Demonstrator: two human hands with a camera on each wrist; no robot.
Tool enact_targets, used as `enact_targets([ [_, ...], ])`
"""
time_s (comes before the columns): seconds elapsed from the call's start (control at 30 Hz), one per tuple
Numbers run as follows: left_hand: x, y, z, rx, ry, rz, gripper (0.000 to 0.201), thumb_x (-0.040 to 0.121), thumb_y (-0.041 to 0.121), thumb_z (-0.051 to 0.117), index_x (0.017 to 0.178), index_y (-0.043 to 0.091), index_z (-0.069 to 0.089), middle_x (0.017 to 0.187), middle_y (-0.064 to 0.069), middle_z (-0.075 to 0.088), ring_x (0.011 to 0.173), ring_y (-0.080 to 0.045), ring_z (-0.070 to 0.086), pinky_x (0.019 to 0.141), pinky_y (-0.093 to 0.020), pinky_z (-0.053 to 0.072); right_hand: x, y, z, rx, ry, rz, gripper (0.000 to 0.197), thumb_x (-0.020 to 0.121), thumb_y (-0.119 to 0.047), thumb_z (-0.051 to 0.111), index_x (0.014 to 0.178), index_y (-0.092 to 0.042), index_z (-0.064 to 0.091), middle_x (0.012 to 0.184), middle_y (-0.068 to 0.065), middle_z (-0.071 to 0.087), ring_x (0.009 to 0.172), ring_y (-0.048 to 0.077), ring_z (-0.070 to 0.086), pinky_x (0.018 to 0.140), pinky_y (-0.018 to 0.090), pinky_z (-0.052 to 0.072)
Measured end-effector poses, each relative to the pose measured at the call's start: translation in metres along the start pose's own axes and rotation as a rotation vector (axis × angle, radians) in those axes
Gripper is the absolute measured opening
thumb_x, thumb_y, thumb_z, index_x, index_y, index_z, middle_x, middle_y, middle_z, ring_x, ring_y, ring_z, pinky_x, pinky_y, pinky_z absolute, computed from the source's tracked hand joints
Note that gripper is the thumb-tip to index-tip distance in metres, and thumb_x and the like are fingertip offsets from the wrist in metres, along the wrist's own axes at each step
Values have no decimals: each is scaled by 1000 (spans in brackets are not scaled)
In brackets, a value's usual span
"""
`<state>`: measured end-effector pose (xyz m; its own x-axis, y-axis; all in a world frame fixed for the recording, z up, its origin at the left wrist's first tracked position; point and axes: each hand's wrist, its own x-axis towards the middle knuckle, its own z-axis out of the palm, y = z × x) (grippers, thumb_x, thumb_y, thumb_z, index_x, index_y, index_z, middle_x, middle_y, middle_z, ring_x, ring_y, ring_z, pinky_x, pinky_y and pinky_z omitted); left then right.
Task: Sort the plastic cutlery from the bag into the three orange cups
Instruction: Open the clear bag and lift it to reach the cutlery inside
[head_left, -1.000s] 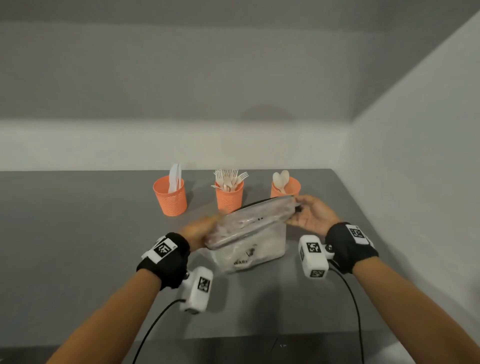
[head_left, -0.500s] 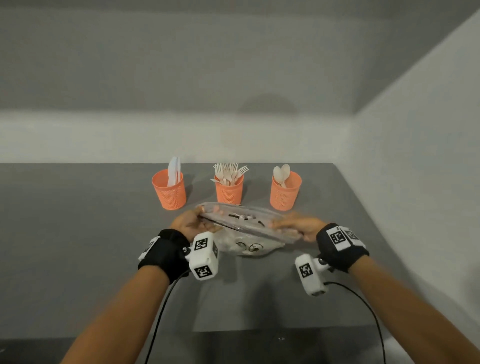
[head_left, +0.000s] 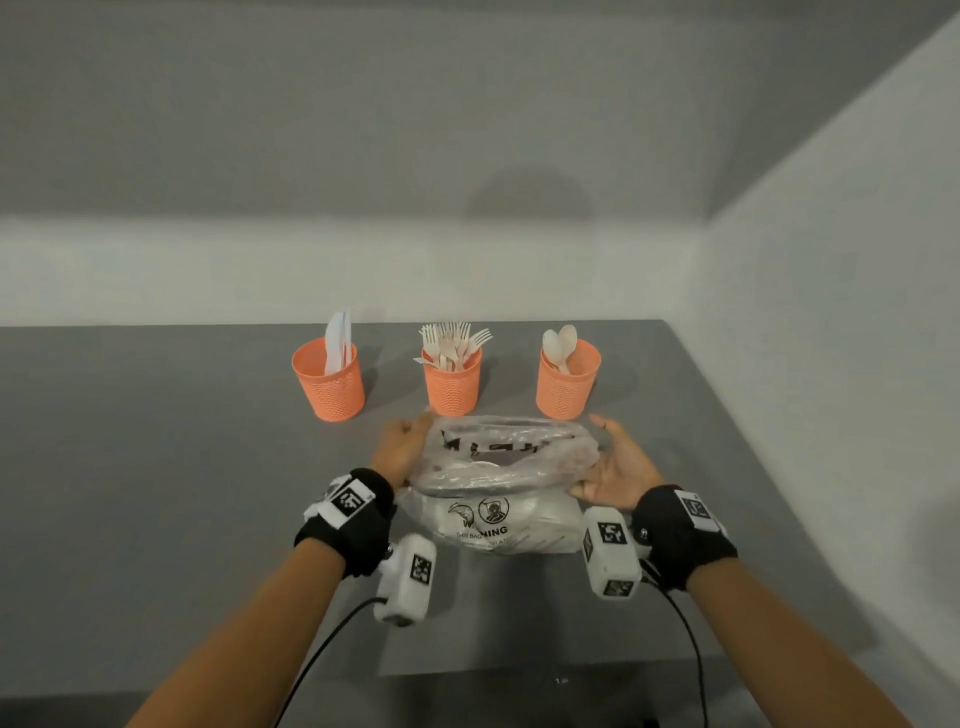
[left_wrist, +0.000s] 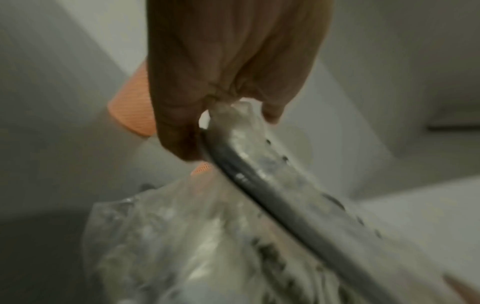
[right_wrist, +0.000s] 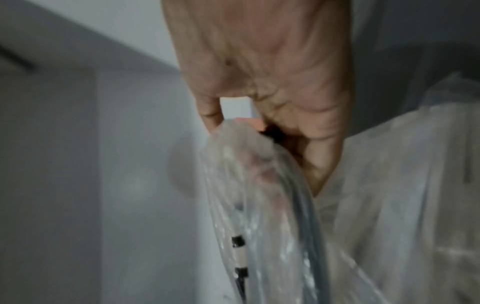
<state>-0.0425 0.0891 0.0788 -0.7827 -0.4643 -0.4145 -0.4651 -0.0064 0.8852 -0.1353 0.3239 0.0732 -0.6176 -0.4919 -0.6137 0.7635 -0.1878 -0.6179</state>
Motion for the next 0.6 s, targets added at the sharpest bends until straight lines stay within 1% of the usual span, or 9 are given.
enact_targets([
  [0.1, -12, -10, 2, 424, 80, 274, 55, 87, 42, 57, 129, 10, 41, 134, -11, 35, 114, -25, 47, 95, -33, 41, -11, 4, 6, -322, 109, -79, 59, 81, -61, 52, 114, -12, 53, 112, 11, 62, 94, 23, 62, 73, 38, 54],
  [0.17, -12, -19, 0, 626, 65, 334, 67, 85, 42, 61, 138, 10, 35, 141, -14, 31, 128, -30, 39, 107, -38, 34, -14, 10, 9, -579, 263, -260, 64, 76, -53, 65, 121, -12, 46, 117, 6, 56, 96, 19, 59, 64, 28, 52],
  [0.2, -11, -21, 0, 670, 50, 346, 68, 87, 41, 59, 141, 10, 31, 143, -17, 33, 130, -32, 39, 107, -38, 33, -13, 13, 10, -685, 291, -359, 55, 77, -46, 69, 115, -11, 49, 108, 6, 58, 88, 16, 60, 57, 21, 50],
  [0.27, -7, -20, 3, 732, 22, 334, 61, 92, 37, 52, 142, 11, 30, 139, -18, 44, 125, -33, 46, 101, -37, 37, -16, 17, 18, -949, 314, -491, 31, 82, -39, 67, 78, -10, 55, 75, 4, 58, 63, 13, 53, 50, 18, 44],
  [0.33, -6, -17, 6, 835, 43, 380, 39, 96, 31, 46, 130, 11, 44, 123, -18, 58, 111, -34, 55, 89, -36, 42, -13, 17, 20, -1233, 336, -478, 46, 89, -39, 58, 54, -14, 40, 55, 2, 44, 54, 15, 42, 53, 24, 35],
  [0.4, -1, -18, 1, 863, 66, 423, 21, 97, 25, 42, 97, 9, 56, 99, -17, 65, 94, -33, 59, 77, -35, 42, -15, 16, 20, -1345, 323, -356, 44, 94, -39, 49, 58, -15, 43, 56, -1, 43, 55, 14, 45, 54, 25, 35],
  [0.47, 5, -17, -8, 749, 23, 354, 32, 98, 20, 40, 68, 13, 47, 76, -11, 58, 76, -30, 55, 66, -30, 38, -18, 13, 18, -1076, 215, -187, 31, 96, -34, 48, 73, -13, 52, 60, -1, 51, 53, 12, 50, 47, 22, 41],
  [0.5, 8, -16, -12, 645, -2, 294, 36, 98, 19, 39, 62, 14, 43, 68, -8, 52, 66, -26, 50, 60, -28, 35, -20, 8, 19, -883, 159, -111, 25, 96, -29, 48, 79, -12, 54, 63, 0, 55, 54, 11, 53, 44, 21, 45],
  [0.6, 17, -10, -17, 160, -115, -61, 33, 98, 24, 43, 68, 12, 52, 66, -6, 53, 55, -17, 46, 51, -27, 39, -18, -13, 16, -547, 70, -52, 12, 96, -15, 46, 92, -10, 57, 79, 6, 67, 68, 16, 64, 51, 26, 55],
])
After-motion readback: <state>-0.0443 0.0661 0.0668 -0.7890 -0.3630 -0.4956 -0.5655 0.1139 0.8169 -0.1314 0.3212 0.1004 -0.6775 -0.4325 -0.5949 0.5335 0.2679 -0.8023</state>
